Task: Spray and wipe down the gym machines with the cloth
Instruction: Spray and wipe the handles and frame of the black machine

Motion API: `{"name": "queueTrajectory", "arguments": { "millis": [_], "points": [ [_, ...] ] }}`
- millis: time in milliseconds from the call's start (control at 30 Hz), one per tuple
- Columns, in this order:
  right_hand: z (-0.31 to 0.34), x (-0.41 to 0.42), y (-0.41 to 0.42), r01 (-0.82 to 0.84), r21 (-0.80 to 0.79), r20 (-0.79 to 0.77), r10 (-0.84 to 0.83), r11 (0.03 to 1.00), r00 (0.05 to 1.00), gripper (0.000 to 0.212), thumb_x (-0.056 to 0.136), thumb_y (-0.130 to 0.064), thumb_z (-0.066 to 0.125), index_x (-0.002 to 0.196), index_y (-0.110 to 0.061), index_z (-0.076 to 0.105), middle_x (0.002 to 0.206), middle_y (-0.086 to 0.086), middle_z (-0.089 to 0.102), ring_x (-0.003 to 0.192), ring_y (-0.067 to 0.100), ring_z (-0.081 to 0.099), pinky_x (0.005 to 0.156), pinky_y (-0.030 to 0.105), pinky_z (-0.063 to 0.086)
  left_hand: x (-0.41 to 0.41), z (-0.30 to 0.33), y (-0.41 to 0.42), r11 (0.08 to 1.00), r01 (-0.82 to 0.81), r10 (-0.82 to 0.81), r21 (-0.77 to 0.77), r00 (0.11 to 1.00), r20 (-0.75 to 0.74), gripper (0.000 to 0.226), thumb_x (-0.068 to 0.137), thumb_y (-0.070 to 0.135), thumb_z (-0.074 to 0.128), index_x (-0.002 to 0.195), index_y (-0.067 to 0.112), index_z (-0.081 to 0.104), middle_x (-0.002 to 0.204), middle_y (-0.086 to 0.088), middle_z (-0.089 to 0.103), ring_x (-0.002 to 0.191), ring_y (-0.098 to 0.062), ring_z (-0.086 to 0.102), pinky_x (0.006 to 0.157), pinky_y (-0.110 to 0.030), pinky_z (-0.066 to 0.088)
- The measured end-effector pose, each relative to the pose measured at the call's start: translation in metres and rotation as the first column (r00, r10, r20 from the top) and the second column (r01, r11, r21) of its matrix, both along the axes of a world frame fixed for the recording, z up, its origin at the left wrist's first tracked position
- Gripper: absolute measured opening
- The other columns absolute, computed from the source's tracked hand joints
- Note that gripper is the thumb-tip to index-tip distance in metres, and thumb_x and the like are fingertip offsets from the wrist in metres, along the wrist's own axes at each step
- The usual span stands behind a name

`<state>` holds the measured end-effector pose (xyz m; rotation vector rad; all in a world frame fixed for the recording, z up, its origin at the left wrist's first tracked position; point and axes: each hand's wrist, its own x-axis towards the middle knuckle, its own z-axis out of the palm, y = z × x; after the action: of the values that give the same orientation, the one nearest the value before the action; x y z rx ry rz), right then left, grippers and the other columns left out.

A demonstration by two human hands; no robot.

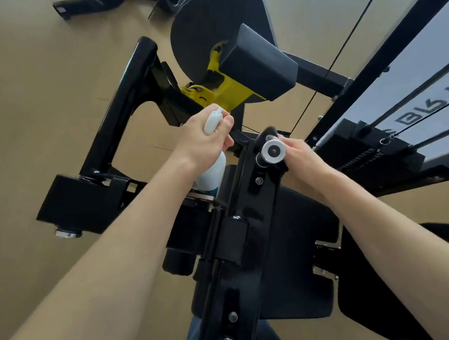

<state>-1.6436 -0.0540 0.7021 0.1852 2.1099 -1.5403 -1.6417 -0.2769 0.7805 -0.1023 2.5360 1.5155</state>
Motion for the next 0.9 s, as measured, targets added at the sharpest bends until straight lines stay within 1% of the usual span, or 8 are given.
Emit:
{"name": "queueTrajectory", "arguments": {
  "millis": [100,267,400,500,600,700,767,900],
  "points": [
    [0.03,-0.038,-0.021,-0.328,0.204,0.123,0.308,0.922,0.943,0.033,0.099,-0.05,0.058,0.098,-0.02,0.073,0.094,0.003,0.071,0.088,0.018,0.063,0.09,0.039,0.049,-0.001,-0.004,0.0,1.0,0.001,-0.001,0.001,0.999,0.035,0.022,0.11,0.028,0.054,0.102,0.009,0.064,0.078,-0.004,0.072,0.064,0.003,0.064,0.058,-0.005,0.046],
    [0.04,-0.073,-0.048,-0.678,0.243,0.338,0.595,0.694,0.729,0.024,0.087,-0.041,0.072,0.106,-0.026,0.075,0.122,-0.004,0.068,0.111,0.021,0.065,0.109,0.048,0.046,-0.004,-0.011,0.001,1.0,0.009,-0.007,-0.03,0.998,0.063,0.02,0.109,0.025,0.056,0.106,0.008,0.064,0.089,-0.012,0.075,0.075,-0.017,0.071,0.066,-0.021,0.057],
    [0.048,-0.079,-0.059,-0.831,0.224,0.37,0.744,0.509,0.556,0.026,0.084,-0.017,0.075,0.107,-0.029,0.079,0.107,-0.01,0.075,0.1,0.013,0.071,0.095,0.032,0.056,-0.005,-0.016,0.002,1.0,-0.007,0.009,-0.025,0.997,0.076,0.019,0.109,0.022,0.055,0.106,0.004,0.063,0.094,-0.019,0.073,0.07,-0.016,0.065,0.067,-0.025,0.056],
    [0.041,-0.082,-0.07,-0.837,0.325,0.348,0.767,0.44,0.539,0.019,0.084,-0.019,0.077,0.095,-0.034,0.078,0.081,-0.022,0.073,0.073,-0.007,0.066,0.07,0.014,0.053,-0.006,-0.017,0.002,0.998,0.002,0.002,-0.058,0.997,0.071,0.019,0.108,0.025,0.055,0.104,0.008,0.063,0.093,-0.016,0.073,0.073,-0.018,0.065,0.066,-0.024,0.055],
    [0.028,-0.082,-0.069,-0.738,0.445,0.219,0.738,0.507,0.638,0.019,0.086,-0.025,0.076,0.076,-0.04,0.069,0.068,-0.02,0.065,0.066,-0.004,0.061,0.063,0.016,0.045,-0.005,-0.016,0.001,0.998,0.006,-0.001,-0.065,0.997,0.076,0.018,0.109,0.026,0.054,0.105,0.011,0.062,0.089,-0.01,0.073,0.07,-0.011,0.065,0.055,-0.011,0.05],
    [0.013,-0.076,-0.053,-0.56,0.472,0.038,0.619,0.681,0.784,0.007,0.091,-0.035,0.069,0.093,-0.032,0.075,0.085,-0.009,0.069,0.081,0.011,0.061,0.07,0.027,0.046,-0.005,-0.015,0.0,0.997,0.017,-0.012,-0.075,0.997,0.074,0.017,0.109,0.028,0.054,0.105,0.013,0.062,0.09,-0.007,0.073,0.07,-0.006,0.066,0.054,-0.005,0.047],
    [0.005,-0.07,-0.041,-0.428,0.419,-0.029,0.483,0.8,0.875,0.016,0.095,-0.041,0.065,0.1,-0.028,0.074,0.087,-0.006,0.069,0.08,0.011,0.061,0.069,0.027,0.045,-0.004,-0.013,0.001,0.997,0.021,-0.016,-0.071,0.997,0.072,0.017,0.109,0.027,0.054,0.106,0.013,0.062,0.092,-0.007,0.073,0.068,-0.003,0.065,0.054,-0.006,0.047],
    [-0.003,-0.045,-0.026,-0.123,0.405,-0.145,0.197,0.906,0.97,0.034,0.101,-0.05,0.054,0.073,-0.033,0.059,0.069,-0.008,0.059,0.065,0.011,0.053,0.061,0.03,0.039,-0.002,-0.009,0.002,0.997,0.002,0.0,-0.076,1.0,0.026,0.02,0.109,0.03,0.053,0.104,0.012,0.063,0.088,-0.007,0.074,0.073,-0.007,0.068,0.066,-0.016,0.056]
  ]
}}
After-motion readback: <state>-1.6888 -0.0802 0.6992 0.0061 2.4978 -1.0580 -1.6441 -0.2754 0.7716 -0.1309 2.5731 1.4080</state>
